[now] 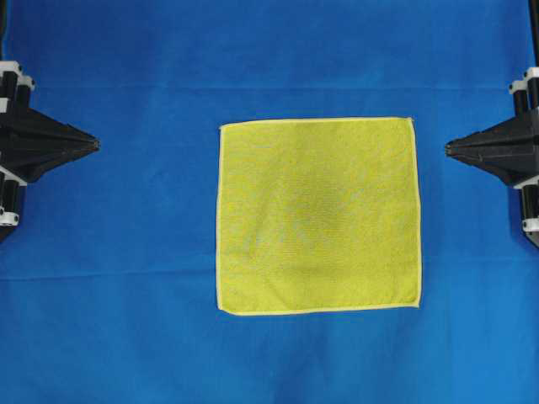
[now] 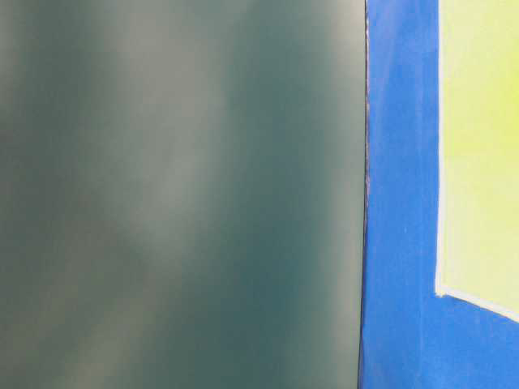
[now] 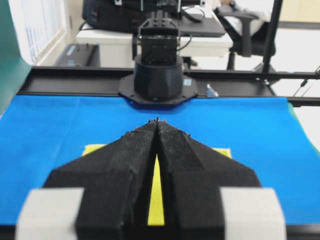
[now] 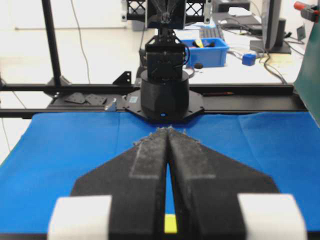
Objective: Fold the yellow towel.
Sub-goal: 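Move both grippers to the towel's top corners and pinch them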
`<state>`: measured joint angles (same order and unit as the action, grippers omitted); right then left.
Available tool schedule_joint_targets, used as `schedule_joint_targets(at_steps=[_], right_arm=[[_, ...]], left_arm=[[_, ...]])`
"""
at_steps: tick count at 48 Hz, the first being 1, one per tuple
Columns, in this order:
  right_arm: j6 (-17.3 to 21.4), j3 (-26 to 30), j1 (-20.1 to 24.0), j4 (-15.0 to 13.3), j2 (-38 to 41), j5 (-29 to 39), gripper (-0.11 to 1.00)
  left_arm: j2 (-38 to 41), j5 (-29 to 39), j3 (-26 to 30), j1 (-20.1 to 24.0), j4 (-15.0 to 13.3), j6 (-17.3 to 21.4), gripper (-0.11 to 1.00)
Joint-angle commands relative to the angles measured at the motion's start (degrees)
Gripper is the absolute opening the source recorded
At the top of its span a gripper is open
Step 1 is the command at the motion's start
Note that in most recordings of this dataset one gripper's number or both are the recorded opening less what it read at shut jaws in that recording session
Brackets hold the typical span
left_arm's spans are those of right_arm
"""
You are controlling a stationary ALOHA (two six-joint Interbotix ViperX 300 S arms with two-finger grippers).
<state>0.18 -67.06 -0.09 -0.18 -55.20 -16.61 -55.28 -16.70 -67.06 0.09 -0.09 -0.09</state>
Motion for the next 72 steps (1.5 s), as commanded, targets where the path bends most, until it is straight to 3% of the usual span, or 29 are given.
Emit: schedule_joint_targets(at_steps=[1,18,32,34,42,46,48,57,72], right_arm=[[0.3,1.1,0.0,0.4,0.5,-0.2,0.00],[3.3,6.4,-2.7,0.4,0.9,17.8,0.00],[4.7,6.2,-13.2,0.3,5.9,26.9,0.01],[4.7,6.2,-14.8,0.2,7.1,27.9,0.06],[4.5,6.2,-20.7,-1.6,14.2,34.5,0.54],[4.5,6.6,-22.5,-2.5,18.5,36.5,0.58],[4.5,6.9,-23.3,-3.0,20.7,36.7,0.55],[4.5,7.1,-25.8,-4.9,30.1,34.4,0.54],[4.5,7.1,-26.5,-4.9,42.7,24.6,0.54]], left_arm=[[1.2,1.5,1.8,-0.6,-1.8,-1.2,0.00],[8.6,11.5,9.2,2.3,-1.7,-1.0,0.00],[21.4,14.9,13.7,8.4,-1.7,-0.6,0.02],[23.6,15.6,14.6,9.1,-1.7,-0.4,0.09],[33.2,17.6,17.8,11.9,-1.7,-0.4,0.58],[37.5,17.4,18.8,13.3,-1.6,-0.2,0.79],[39.9,16.9,19.1,14.0,-1.6,-0.1,0.83],[50.8,11.3,19.9,15.7,-1.6,0.2,0.81],[59.3,4.8,22.2,17.1,-1.6,0.3,0.81]])
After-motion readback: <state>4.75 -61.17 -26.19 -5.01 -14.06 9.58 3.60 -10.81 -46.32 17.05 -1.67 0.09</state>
